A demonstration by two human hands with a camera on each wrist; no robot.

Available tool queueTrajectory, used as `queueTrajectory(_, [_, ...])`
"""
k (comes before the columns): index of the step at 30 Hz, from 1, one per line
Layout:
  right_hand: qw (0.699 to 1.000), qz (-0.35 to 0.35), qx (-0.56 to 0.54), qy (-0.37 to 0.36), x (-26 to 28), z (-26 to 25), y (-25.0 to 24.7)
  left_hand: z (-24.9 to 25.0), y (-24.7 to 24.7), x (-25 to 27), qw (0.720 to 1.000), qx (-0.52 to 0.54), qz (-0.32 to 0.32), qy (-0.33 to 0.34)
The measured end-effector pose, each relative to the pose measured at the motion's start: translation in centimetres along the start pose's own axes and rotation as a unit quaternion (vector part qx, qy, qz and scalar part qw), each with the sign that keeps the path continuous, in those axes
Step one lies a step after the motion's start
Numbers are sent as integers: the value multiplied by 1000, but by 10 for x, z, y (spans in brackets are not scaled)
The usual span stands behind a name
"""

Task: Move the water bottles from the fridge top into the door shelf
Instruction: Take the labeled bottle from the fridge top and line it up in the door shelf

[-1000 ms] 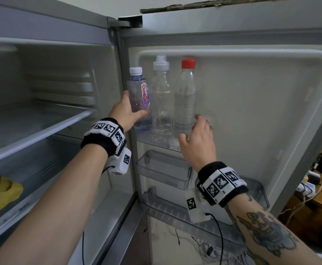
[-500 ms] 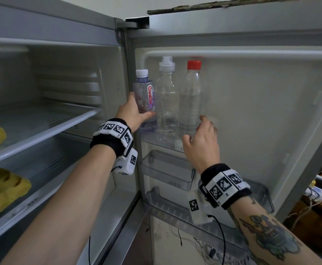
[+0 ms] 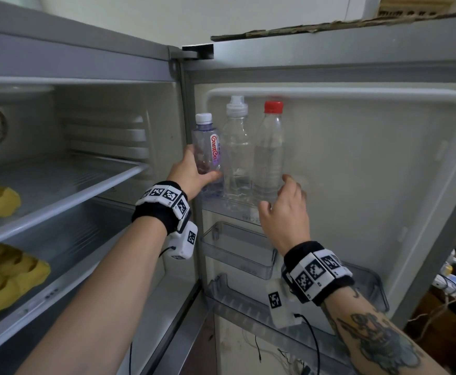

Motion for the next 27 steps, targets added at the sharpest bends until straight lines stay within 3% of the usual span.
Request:
queueTrajectory(14, [999, 1, -37, 1, 12, -8, -5, -11, 13, 11, 993, 93, 5, -69])
queueTrajectory(24, [999, -16, -28, 24, 24, -10, -12, -19, 15, 31, 991, 91, -19, -100])
queueTrajectory(27, [999, -11, -22, 39, 36, -5, -20, -19, 10, 48, 989, 95, 11, -112])
Point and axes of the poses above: each hand's wrist, its own x-axis away from the middle knuckle, its own y-axis out of the palm, z = x × y, the point moved 7 cm from there along -x, towards the middle knuckle, and after that the axes turned 15 degrees about -x, right-handed, at the moved point
